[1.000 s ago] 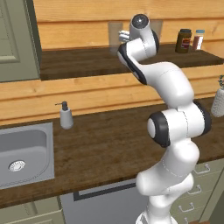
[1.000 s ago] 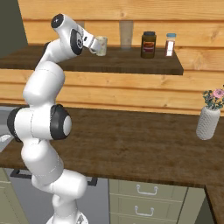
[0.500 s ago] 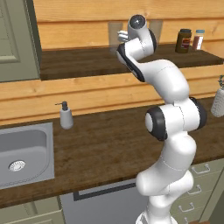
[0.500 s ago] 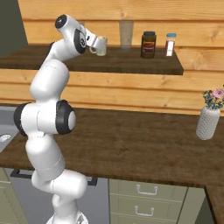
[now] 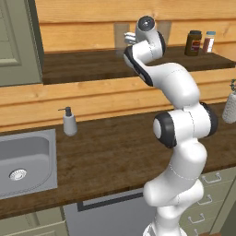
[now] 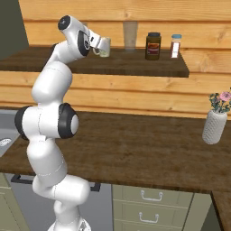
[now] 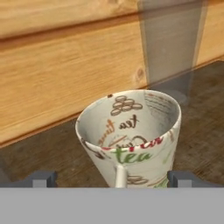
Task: Gather all objects into one cabinet and sort the glasses and bowls to opposite sides.
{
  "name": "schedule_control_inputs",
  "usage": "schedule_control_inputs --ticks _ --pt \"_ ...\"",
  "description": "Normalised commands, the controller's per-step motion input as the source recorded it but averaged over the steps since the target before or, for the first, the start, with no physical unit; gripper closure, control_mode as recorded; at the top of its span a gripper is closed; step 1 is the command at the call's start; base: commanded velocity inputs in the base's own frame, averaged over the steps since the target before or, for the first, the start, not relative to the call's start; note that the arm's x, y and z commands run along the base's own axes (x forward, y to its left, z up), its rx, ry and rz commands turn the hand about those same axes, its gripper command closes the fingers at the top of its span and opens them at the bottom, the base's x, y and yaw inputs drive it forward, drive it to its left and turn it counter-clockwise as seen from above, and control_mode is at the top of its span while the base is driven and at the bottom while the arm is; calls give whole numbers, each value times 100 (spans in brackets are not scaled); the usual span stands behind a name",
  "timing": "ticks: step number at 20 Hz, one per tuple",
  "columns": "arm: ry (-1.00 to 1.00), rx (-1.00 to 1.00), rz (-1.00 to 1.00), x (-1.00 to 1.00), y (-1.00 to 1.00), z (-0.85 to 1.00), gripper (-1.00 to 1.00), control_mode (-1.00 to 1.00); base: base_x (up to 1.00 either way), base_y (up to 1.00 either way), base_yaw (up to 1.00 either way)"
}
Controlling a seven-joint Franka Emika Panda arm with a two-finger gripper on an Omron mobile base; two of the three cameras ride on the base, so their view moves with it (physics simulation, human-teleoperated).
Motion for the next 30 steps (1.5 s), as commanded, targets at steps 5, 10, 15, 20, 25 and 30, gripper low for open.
schedule_control_inputs --ticks 5,10,15,20,25,30 --pt "0 1 0 0 4 -2 -100 -100 0 0 0" --pt "0 2 0 0 7 -3 100 -100 0 0 0" --pt "0 0 0 0 0 0 100 -100 0 0 0" --pt "-1 0 -1 -14 0 0 100 -100 0 0 0" --pt "-3 2 -3 -22 0 0 100 -100 0 0 0" --pt "-18 9 2 -77 -17 1 100 -100 0 0 0"
